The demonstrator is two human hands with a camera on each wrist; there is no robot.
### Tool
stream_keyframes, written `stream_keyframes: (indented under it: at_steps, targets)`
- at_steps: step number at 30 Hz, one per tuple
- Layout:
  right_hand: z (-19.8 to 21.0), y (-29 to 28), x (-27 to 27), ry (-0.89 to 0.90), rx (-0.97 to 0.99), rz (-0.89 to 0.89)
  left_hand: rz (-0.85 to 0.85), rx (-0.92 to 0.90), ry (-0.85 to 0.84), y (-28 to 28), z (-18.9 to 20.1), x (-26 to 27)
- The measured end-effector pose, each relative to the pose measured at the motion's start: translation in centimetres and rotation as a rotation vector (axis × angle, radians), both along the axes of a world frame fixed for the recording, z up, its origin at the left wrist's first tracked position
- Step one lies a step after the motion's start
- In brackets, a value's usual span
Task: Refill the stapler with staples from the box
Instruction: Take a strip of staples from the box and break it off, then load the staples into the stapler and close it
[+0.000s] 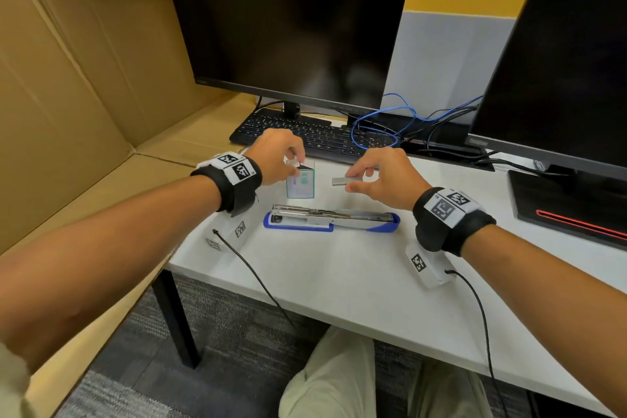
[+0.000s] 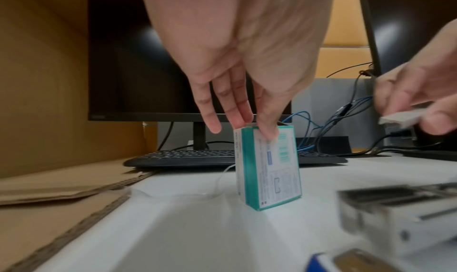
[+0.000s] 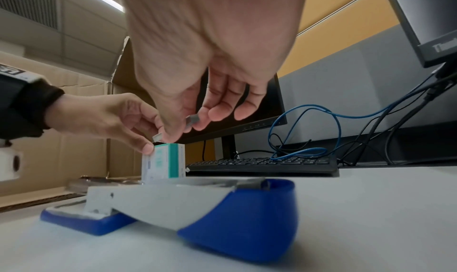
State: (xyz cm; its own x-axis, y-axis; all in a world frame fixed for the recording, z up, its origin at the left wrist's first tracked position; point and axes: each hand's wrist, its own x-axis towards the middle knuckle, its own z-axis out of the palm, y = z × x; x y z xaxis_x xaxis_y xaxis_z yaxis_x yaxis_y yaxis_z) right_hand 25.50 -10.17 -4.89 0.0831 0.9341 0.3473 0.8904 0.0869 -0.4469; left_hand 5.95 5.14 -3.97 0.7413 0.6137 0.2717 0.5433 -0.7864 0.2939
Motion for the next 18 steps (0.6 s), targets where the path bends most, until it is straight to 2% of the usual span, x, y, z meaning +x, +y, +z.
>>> stream_keyframes:
  at_steps: [10, 18]
  targets:
    - [-1.1, 0.4, -0.9, -0.088, -0.122, 0.005, 0.123, 0.025, 0.082, 2.9, 0.1, -2.4]
    - [-1.2, 0.3, -1.5, -0.063, -0.165, 0.031, 0.064, -0.049, 0.053, 2.5, -0.6, -2.9]
